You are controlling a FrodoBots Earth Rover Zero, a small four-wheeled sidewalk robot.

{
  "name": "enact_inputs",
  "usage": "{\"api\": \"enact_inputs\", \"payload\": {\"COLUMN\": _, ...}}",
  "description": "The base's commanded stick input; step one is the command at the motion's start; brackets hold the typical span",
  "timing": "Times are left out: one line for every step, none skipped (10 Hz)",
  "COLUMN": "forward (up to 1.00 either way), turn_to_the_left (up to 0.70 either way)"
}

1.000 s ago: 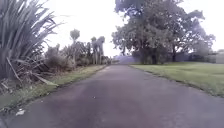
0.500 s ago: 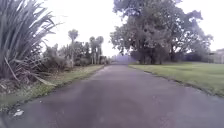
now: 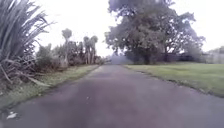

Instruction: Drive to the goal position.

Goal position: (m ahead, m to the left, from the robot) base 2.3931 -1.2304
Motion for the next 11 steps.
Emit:
{"api": "enact_inputs", "payload": {"forward": 0.00, "turn_to_the_left": -0.36}}
{"api": "enact_inputs", "payload": {"forward": 0.00, "turn_to_the_left": 0.00}}
{"api": "enact_inputs", "payload": {"forward": 0.00, "turn_to_the_left": 0.00}}
{"api": "enact_inputs", "payload": {"forward": 0.00, "turn_to_the_left": 0.00}}
{"api": "enact_inputs", "payload": {"forward": 0.00, "turn_to_the_left": 0.00}}
{"api": "enact_inputs", "payload": {"forward": 0.00, "turn_to_the_left": 0.00}}
{"api": "enact_inputs", "payload": {"forward": 0.00, "turn_to_the_left": 0.00}}
{"api": "enact_inputs", "payload": {"forward": 0.00, "turn_to_the_left": 0.00}}
{"api": "enact_inputs", "payload": {"forward": 0.00, "turn_to_the_left": 0.00}}
{"api": "enact_inputs", "payload": {"forward": 0.00, "turn_to_the_left": 0.00}}
{"api": "enact_inputs", "payload": {"forward": 0.85, "turn_to_the_left": -0.07}}
